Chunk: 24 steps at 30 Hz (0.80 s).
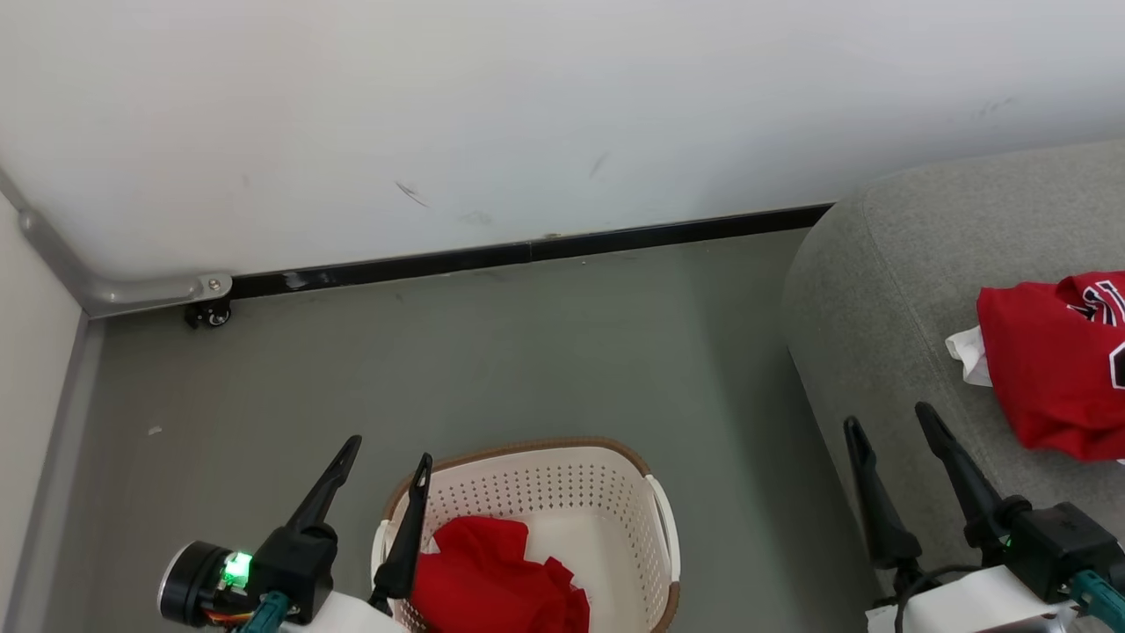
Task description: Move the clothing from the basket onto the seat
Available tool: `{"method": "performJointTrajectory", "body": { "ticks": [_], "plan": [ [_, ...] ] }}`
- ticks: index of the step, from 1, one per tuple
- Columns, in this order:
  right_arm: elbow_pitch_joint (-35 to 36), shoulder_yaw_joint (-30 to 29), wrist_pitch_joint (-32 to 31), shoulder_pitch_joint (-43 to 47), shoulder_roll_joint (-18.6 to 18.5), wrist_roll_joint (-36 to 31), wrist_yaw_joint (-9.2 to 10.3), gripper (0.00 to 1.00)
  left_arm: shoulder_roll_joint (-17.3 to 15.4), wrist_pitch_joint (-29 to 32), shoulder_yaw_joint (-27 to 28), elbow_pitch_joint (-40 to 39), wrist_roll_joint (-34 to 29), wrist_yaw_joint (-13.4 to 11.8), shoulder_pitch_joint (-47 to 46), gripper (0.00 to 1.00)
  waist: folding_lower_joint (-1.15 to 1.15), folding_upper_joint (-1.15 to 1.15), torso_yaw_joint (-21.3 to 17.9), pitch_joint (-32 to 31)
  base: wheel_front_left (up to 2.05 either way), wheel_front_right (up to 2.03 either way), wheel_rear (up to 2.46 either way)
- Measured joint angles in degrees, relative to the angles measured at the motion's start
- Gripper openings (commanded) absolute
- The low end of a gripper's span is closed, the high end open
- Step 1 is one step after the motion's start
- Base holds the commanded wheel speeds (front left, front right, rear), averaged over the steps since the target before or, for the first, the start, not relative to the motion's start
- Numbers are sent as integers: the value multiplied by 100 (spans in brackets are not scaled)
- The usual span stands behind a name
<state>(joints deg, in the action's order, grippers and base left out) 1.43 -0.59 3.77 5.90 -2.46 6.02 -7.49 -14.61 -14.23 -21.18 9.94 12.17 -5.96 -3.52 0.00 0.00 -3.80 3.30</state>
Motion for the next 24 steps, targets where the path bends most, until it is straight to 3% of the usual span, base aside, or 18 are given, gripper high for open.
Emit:
{"method": "performJointTrajectory", "body": {
  "ticks": [24],
  "plan": [
    [477, -300, 9, -129, 7, 4, 0, 100, -287, 385, -725, 1116, -740, 608, -1221, 100, 0, 0, -356, 982, 0, 0, 0]
  ]
}}
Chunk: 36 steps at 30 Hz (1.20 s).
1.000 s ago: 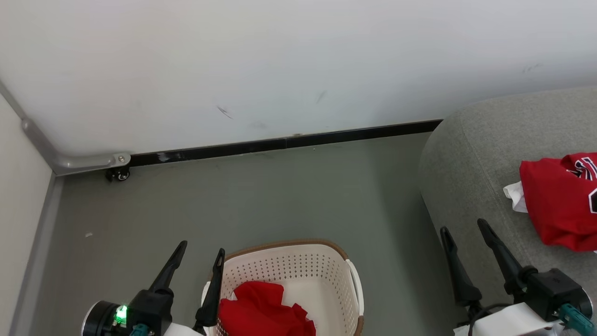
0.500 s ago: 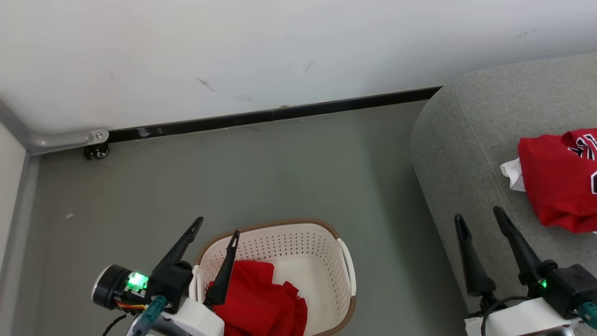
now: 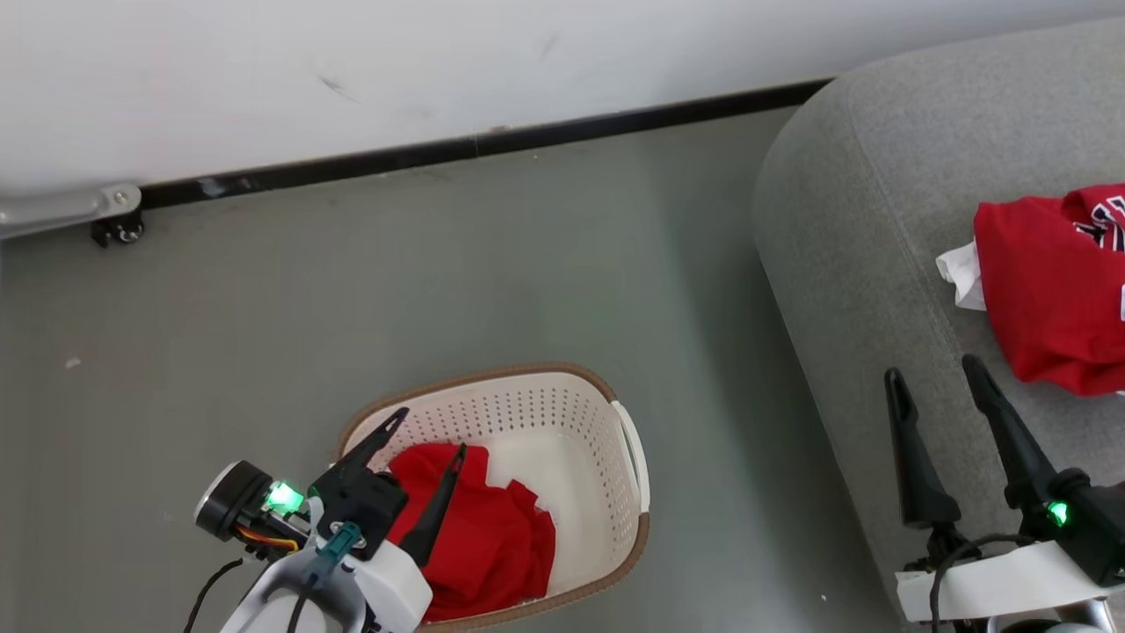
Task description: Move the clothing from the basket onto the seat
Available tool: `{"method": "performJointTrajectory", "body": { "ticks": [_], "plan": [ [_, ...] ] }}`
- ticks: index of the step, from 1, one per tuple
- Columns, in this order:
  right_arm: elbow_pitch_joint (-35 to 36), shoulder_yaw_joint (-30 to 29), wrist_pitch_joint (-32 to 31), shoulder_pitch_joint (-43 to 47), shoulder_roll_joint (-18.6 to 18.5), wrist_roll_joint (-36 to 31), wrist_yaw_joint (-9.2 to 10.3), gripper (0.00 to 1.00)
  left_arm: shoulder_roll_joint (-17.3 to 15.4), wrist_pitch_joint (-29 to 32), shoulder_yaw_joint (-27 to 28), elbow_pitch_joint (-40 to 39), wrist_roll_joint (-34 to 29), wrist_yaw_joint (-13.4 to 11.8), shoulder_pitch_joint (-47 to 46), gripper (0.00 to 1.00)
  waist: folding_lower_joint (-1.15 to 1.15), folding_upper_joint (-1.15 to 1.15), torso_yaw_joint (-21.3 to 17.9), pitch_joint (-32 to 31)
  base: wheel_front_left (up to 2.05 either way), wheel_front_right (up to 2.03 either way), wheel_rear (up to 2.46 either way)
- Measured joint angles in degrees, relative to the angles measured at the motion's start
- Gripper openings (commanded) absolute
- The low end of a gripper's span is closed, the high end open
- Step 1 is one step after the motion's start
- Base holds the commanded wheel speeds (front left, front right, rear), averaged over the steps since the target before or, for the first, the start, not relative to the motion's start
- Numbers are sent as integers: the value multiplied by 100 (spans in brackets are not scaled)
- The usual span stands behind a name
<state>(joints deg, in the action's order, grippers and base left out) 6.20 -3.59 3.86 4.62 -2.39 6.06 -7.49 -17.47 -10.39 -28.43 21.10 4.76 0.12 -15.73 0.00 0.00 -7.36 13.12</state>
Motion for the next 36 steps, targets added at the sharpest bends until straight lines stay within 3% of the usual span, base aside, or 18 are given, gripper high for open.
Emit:
{"method": "performJointTrajectory", "body": {
  "ticks": [7, 36],
  "plan": [
    [146, 16, 1, -151, 2, 5, 0, 100, -51, 183, -255, 454, -301, 147, -259, 100, 0, 0, -114, 361, 0, 0, 0],
    [401, 214, 170, -1115, 0, 66, 0, 100, -63, 338, -1020, 1797, -1372, 350, -1684, 100, 0, 0, -377, 1973, 0, 0, 0]
  ]
}}
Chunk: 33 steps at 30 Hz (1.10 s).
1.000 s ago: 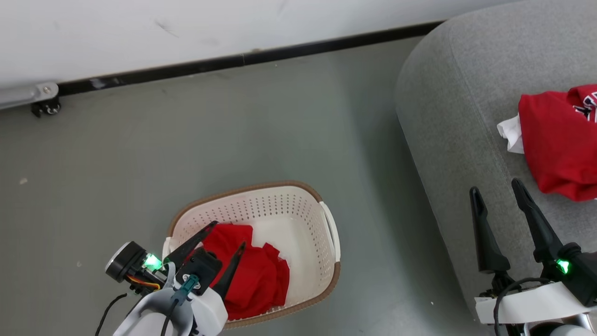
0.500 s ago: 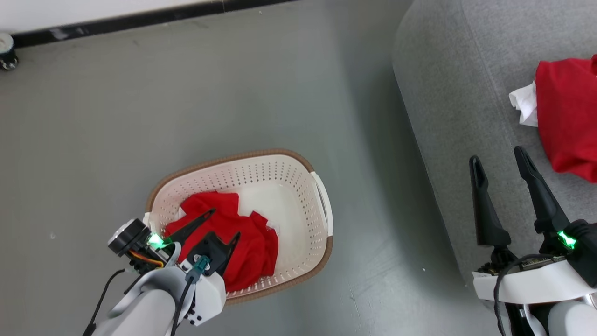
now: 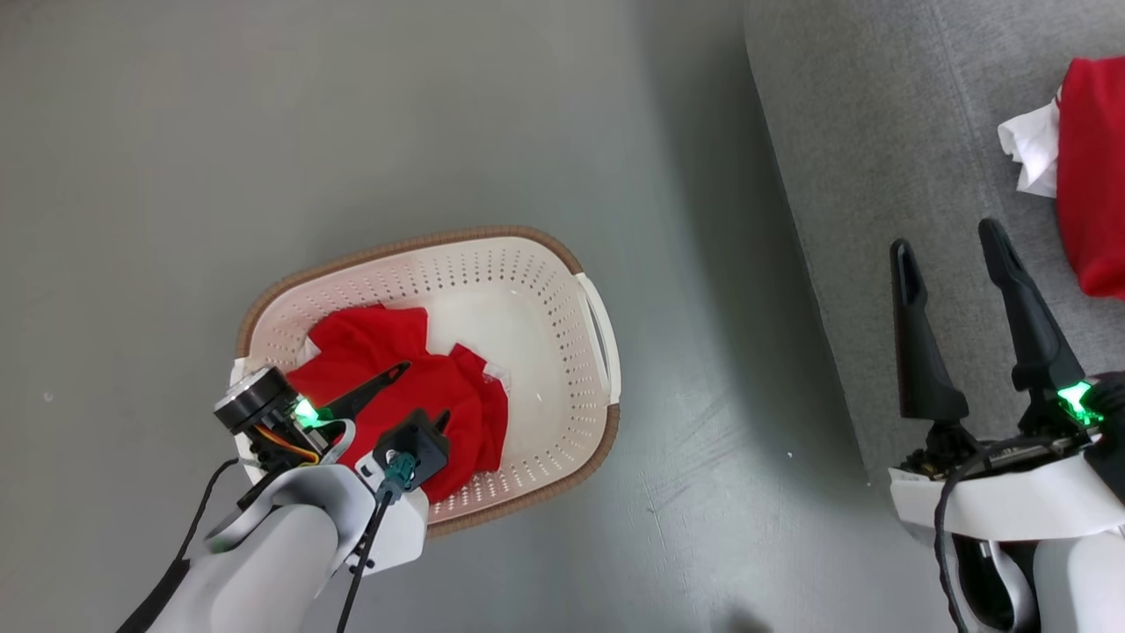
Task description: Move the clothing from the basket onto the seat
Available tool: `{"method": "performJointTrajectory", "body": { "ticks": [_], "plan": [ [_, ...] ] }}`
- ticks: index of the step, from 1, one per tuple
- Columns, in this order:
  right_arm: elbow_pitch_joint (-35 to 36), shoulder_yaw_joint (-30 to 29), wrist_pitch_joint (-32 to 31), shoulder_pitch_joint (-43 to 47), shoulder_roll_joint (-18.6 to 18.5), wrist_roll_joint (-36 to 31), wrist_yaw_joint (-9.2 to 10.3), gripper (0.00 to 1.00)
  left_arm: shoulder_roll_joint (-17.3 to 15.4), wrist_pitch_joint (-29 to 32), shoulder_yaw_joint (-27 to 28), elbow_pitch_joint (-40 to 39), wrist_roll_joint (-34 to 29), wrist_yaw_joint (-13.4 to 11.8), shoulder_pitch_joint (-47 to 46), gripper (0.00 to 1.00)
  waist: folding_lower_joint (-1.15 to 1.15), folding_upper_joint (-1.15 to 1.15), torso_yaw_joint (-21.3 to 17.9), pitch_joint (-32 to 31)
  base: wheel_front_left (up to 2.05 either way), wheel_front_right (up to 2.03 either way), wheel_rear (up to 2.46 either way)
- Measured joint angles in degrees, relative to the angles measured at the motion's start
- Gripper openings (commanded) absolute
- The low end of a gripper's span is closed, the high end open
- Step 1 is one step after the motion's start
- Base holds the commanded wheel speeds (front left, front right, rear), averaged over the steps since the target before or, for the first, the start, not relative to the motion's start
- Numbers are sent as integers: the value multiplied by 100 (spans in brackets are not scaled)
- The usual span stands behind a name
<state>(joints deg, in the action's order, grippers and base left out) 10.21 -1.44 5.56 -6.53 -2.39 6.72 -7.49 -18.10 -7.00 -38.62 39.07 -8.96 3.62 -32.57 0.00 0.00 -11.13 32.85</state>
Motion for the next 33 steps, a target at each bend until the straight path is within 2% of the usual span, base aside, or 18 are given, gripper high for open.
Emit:
{"method": "performJointTrajectory", "body": {
  "ticks": [23, 33],
  "plan": [
    [35, 41, 308, -958, -5, 27, 0, 100, 70, -5, -163, 834, -281, -5, -669, 100, 0, 0, -152, 862, 0, 0, 0],
    [-94, 45, 409, -1141, -8, 37, 0, 100, 56, 94, -486, 1203, -628, 18, -892, 100, 0, 0, -191, 1129, 0, 0, 0]
  ]
}}
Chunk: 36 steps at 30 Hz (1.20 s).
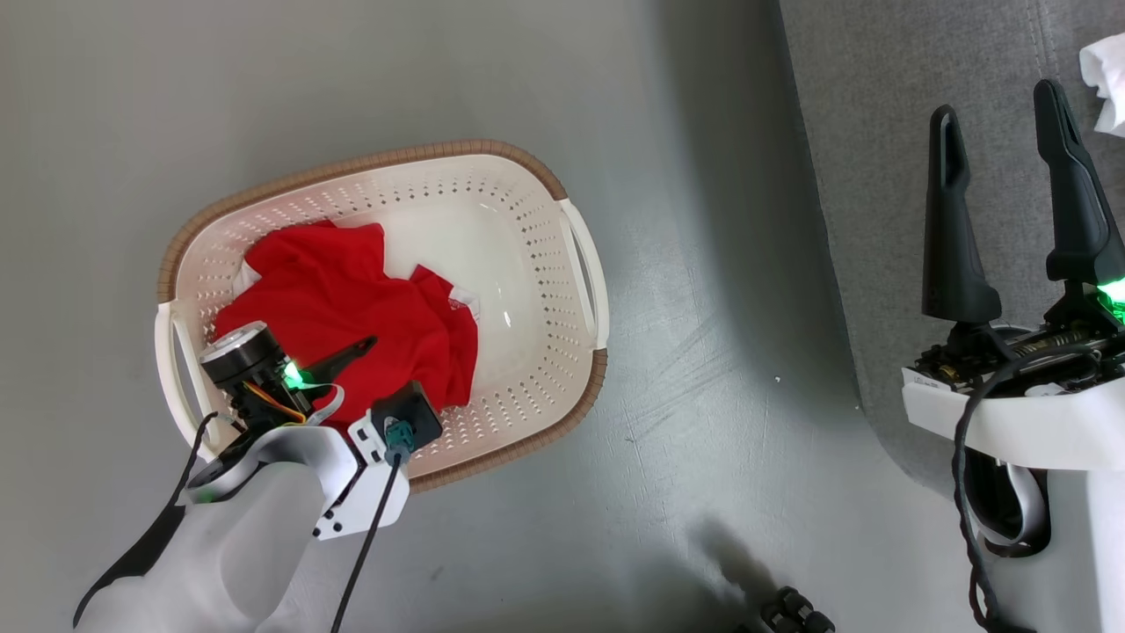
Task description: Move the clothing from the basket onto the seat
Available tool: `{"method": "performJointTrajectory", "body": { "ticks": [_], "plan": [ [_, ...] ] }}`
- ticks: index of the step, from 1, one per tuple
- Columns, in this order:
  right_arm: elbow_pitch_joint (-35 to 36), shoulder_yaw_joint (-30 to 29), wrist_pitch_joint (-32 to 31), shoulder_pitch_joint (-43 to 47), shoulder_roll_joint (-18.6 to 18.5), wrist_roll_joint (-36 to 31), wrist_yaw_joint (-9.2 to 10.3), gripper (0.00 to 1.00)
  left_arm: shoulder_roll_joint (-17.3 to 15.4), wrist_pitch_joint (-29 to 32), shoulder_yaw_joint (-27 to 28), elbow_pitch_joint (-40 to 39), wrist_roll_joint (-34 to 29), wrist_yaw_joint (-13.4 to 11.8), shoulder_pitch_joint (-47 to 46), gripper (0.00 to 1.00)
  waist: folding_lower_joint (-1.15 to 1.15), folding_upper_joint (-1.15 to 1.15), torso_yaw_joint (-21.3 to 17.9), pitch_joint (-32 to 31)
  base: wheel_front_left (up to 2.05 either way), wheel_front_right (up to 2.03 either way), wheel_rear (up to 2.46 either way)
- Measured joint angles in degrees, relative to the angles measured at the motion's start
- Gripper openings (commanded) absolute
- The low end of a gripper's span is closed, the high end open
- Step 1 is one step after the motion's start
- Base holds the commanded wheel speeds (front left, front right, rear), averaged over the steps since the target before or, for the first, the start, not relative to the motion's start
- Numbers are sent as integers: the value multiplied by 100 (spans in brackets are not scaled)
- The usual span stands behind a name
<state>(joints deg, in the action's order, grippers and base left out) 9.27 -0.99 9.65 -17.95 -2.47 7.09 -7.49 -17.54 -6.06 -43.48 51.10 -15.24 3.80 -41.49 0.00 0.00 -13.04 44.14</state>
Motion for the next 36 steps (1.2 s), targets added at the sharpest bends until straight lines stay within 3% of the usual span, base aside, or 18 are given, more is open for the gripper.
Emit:
{"method": "performJointTrajectory", "body": {
  "ticks": [30, 31, 32, 34, 35, 36],
  "plan": [
    [-363, 118, 205, -352, -1, 166, 0, 100, 156, 602, -745, 855, -869, 85, -713, 100, 0, 0, -177, 446, 0, 0, 0],
    [-375, 127, 242, -352, -1, 185, 0, 100, 167, 653, -764, 900, -875, 85, -728, 98, 0, 0, -184, 449, 0, 0, 0],
    [-385, 135, 246, -353, -1, 207, 0, 100, 176, 701, -772, 940, -880, 85, -736, 87, 0, 0, -190, 452, 0, 0, 0],
    [-413, 148, 247, -354, -1, 207, 0, 100, 196, 758, -786, 992, -889, 85, -754, 47, 0, 0, -203, 456, 0, 0, 0],
    [-425, 149, 248, -355, -1, 207, 0, 100, 218, 787, -791, 1011, -909, 85, -766, 38, 0, 0, -211, 458, 0, 0, 0],
    [-439, 148, 252, -355, -1, 207, 0, 100, 250, 814, -790, 1026, -911, 83, -776, 22, 0, 0, -217, 459, 0, 0, 0]
  ]
}}
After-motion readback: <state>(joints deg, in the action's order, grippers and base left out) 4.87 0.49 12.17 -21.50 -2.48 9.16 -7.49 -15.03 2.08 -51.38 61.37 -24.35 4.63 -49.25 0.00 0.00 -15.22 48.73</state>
